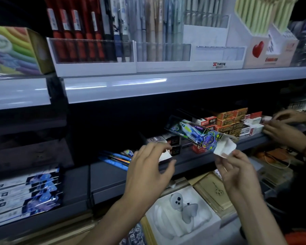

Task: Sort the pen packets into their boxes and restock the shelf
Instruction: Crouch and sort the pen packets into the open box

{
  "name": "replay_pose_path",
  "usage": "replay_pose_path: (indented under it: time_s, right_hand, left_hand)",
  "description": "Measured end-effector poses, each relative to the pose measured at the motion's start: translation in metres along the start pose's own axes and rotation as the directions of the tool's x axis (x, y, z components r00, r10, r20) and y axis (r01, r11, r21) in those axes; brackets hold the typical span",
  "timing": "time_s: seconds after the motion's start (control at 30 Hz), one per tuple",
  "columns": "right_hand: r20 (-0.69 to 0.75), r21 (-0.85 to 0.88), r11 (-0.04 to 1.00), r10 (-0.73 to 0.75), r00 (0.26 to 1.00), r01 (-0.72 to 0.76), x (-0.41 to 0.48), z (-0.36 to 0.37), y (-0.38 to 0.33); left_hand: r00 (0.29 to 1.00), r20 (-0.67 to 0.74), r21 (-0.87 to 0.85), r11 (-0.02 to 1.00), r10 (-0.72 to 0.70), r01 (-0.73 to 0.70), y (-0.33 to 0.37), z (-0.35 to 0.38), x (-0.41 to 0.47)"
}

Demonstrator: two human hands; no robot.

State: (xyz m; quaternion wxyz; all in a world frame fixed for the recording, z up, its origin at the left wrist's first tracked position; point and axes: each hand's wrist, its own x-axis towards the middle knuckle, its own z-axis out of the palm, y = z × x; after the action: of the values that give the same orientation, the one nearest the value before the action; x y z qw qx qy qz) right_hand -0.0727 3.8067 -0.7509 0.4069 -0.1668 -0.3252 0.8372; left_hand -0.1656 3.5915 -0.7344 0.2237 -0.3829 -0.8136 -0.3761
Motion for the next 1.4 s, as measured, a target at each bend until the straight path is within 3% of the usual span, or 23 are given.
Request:
replay_pose_path:
  time_s: [0.1, 0.23, 0.37, 0.53, 0.63, 0.7, 0.77, 0.87, 1.0, 1.13, 1.3, 1.4]
  right_hand:
    - [0.123, 0.023, 1.000, -0.005, 0.992, 0.002, -0.012, 0.011, -0.006]
    - [0.278, 0.041, 0.997, -0.068, 0.958, 0.058, -0.034, 0.029, -0.012]
    - [0.371, 0.058, 0.997, -0.076, 0.925, 0.058, -0.045, 0.037, -0.018]
    - [0.425, -0.066, 0.997, -0.018, 0.905, 0.051, -0.058, 0.052, -0.016]
    - [0.497, -0.096, 0.995, 0.040, 0.867, 0.008, -0.071, 0.066, -0.004]
    - [0.537, -0.142, 0.990, 0.084, 0.839, -0.008, -0.084, 0.079, 0.011]
    - [0.562, -0.208, 0.978, 0.122, 0.818, -0.003, -0.102, 0.093, 0.031]
    - [0.546, -0.310, 0.948, 0.233, 0.804, -0.064, -0.137, 0.113, 0.063]
    - [0.602, -0.384, 0.885, 0.456, 0.656, -0.263, -0.183, 0.131, 0.101]
    - [0.620, -0.592, 0.782, 0.597, 0.509, -0.195, -0.221, 0.132, 0.139]
    - [0.582, -0.666, 0.731, 0.634, 0.509, -0.148, -0.234, 0.139, 0.174]
    - [0.557, -0.688, 0.718, 0.618, 0.555, -0.109, -0.234, 0.144, 0.188]
  left_hand:
    - [0.989, -0.004, 0.126, 0.981, 0.147, -0.145, 0.002, -0.012, 0.002]
    - [0.969, -0.002, 0.164, 0.956, 0.246, -0.242, 0.011, -0.027, 0.008]
    - [0.962, 0.035, 0.197, 0.942, 0.270, -0.271, 0.022, -0.044, 0.011]
    - [0.970, 0.064, 0.275, 0.931, 0.233, -0.242, 0.027, -0.074, -0.005]
    - [0.981, 0.181, 0.209, 0.972, 0.074, -0.112, 0.025, -0.096, -0.022]
    - [0.942, 0.307, -0.029, 0.987, -0.139, 0.155, 0.021, -0.113, -0.038]
    - [0.877, 0.415, -0.293, 0.877, -0.243, 0.382, 0.013, -0.130, -0.058]
    - [0.830, 0.418, -0.398, 0.748, -0.368, 0.532, -0.006, -0.154, -0.095]
    - [0.784, 0.330, -0.475, 0.624, -0.526, 0.620, -0.035, -0.179, -0.139]
    - [0.763, 0.270, -0.512, 0.583, -0.588, 0.631, -0.059, -0.198, -0.159]
    - [0.761, 0.246, -0.522, 0.580, -0.600, 0.626, -0.082, -0.198, -0.169]
    - [0.776, 0.271, -0.480, 0.619, -0.570, 0.622, -0.100, -0.189, -0.174]
